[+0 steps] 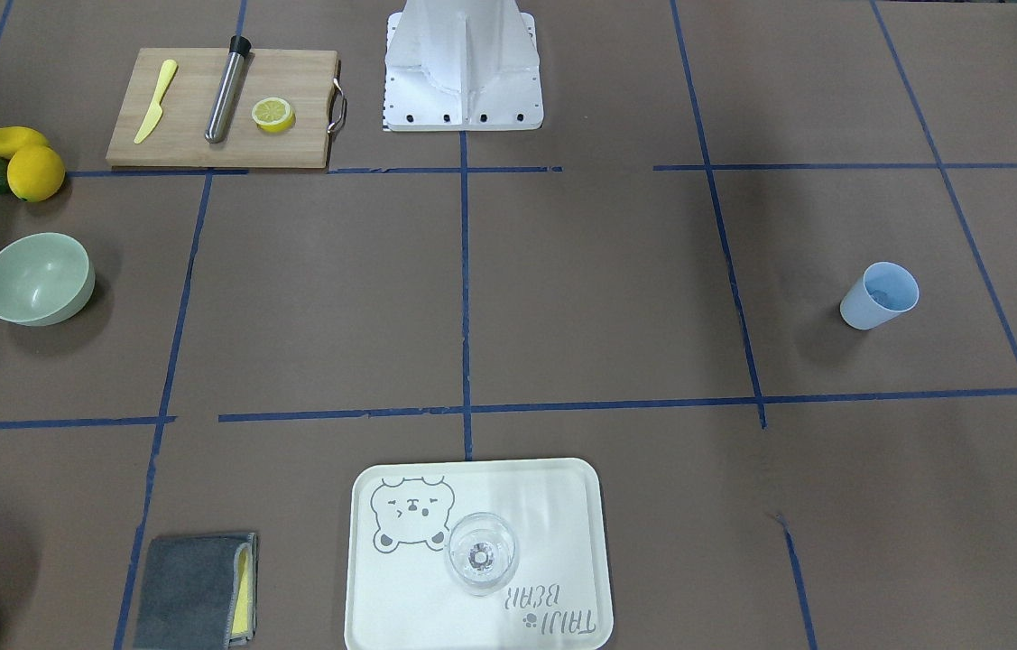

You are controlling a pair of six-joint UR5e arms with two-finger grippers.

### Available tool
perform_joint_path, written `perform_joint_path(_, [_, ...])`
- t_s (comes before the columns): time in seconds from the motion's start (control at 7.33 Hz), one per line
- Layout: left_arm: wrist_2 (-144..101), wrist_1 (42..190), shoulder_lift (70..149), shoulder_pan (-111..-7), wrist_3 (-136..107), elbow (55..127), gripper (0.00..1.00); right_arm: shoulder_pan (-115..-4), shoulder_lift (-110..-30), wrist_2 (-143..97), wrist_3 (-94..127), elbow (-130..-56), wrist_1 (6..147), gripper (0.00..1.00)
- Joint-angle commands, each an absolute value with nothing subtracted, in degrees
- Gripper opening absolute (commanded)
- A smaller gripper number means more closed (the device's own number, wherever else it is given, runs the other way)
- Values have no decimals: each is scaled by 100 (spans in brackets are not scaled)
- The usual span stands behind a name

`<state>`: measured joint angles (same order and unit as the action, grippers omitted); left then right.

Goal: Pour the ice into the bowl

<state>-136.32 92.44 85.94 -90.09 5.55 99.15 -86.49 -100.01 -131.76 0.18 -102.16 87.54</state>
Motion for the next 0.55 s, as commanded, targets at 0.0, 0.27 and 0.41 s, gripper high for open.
perform_joint_path(0.0, [-13623, 9246, 8596, -9009, 562, 9923, 100, -8648, -10002, -13175, 18, -10213, 8754, 100])
perform_joint_path(0.27, [-13614, 9246, 8596, -9000, 554, 9888, 100, -8640, -10002, -13166, 61, -10178, 8763, 100])
perform_joint_path(0.41, [-13614, 9246, 8570, -9009, 554, 9931, 100, -8631, -9976, -13218, 62, -10195, 8745, 100])
